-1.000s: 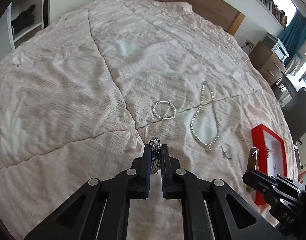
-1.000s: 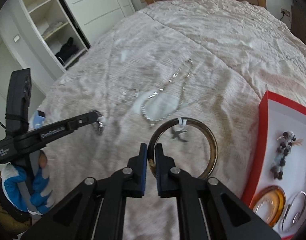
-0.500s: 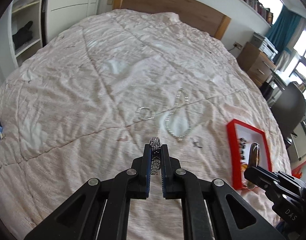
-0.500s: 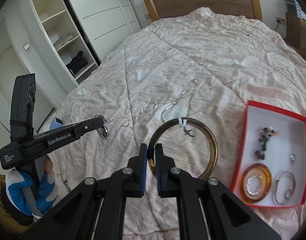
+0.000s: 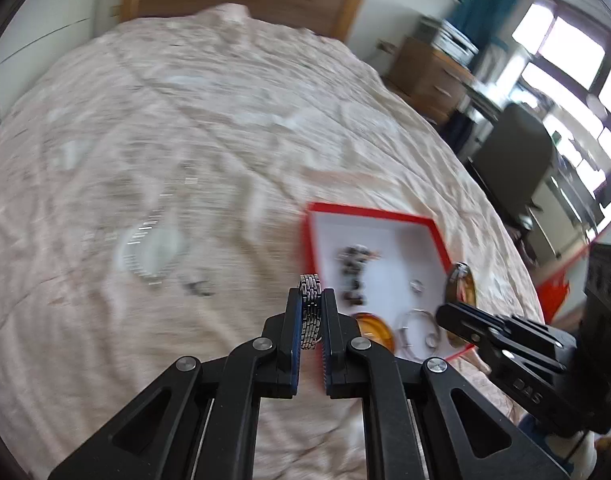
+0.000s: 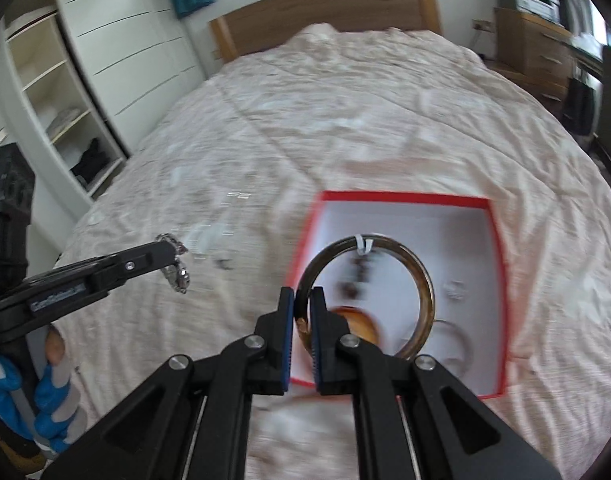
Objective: Organize jewelry
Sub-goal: 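Carry the watch and bangle into the red box and open both tools, then lift both open tools up out of the red box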
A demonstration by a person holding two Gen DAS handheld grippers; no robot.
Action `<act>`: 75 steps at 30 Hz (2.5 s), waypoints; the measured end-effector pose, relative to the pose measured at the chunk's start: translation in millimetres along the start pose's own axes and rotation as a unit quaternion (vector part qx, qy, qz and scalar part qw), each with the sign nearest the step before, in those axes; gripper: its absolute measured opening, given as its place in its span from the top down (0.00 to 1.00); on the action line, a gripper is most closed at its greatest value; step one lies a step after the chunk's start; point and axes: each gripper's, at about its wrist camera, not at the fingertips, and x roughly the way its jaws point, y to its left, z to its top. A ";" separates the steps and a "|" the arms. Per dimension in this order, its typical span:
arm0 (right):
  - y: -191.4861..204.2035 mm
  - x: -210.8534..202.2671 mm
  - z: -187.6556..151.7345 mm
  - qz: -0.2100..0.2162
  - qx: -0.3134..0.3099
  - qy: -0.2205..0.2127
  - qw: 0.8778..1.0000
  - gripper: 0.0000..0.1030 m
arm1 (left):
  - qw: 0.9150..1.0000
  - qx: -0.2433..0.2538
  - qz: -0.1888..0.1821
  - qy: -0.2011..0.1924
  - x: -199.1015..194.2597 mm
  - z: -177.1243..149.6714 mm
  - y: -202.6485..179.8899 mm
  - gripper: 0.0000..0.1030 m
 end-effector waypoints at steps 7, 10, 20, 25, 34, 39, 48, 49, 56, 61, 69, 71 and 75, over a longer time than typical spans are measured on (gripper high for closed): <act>-60.7 30.7 -9.3 -0.016 0.030 0.034 0.999 0.93 | 0.999 0.030 0.000 0.043 68.7 2.2 -40.7 0.92; -73.8 47.8 -11.2 -0.013 0.036 0.048 0.998 0.93 | 0.998 0.040 0.013 0.050 90.5 4.4 -46.2 0.92; -77.9 77.3 -12.7 0.001 0.030 0.066 0.997 0.93 | 0.996 0.039 0.039 0.070 125.9 -3.3 -38.5 0.92; -78.9 81.4 -13.1 -0.003 0.034 0.069 0.997 0.92 | 0.996 0.035 0.041 0.072 129.5 -5.3 -34.3 0.92; -79.5 72.9 -12.5 -0.017 0.041 0.061 0.997 0.91 | 0.996 0.030 0.043 0.068 123.0 -6.5 -34.4 0.86; -79.2 57.4 -11.1 -0.029 0.044 0.050 0.997 0.78 | 0.997 0.034 0.042 0.063 114.0 -4.7 -37.8 0.78; -78.7 17.7 -11.5 -0.053 0.052 0.028 0.997 0.76 | 0.998 0.043 0.031 0.043 81.5 -2.1 -52.9 0.67; -78.3 12.3 -11.4 -0.056 0.054 0.024 0.997 0.76 | 0.998 0.044 0.029 0.038 74.8 -1.6 -55.5 0.66; -68.0 -28.0 -12.0 -0.070 0.066 -0.002 0.995 0.74 | 0.998 0.050 0.024 0.006 27.4 -0.6 -67.8 0.57; -48.5 -57.1 -12.0 -0.071 0.063 -0.022 0.995 0.73 | 0.997 0.061 0.033 -0.019 -11.5 -3.6 -70.0 0.57; -9.2 -92.8 -14.9 -0.065 0.045 -0.046 0.996 0.72 | 0.995 0.067 0.049 -0.054 -67.1 -14.7 -60.4 0.57; 1.6 -100.5 -16.5 -0.062 0.040 -0.050 0.996 0.72 | 0.994 0.067 0.055 -0.064 -81.9 -18.2 -56.8 0.57; 22.3 -113.2 -18.9 -0.057 0.029 -0.058 0.996 0.72 | 0.993 0.063 0.065 -0.078 -104.8 -24.8 -50.4 0.57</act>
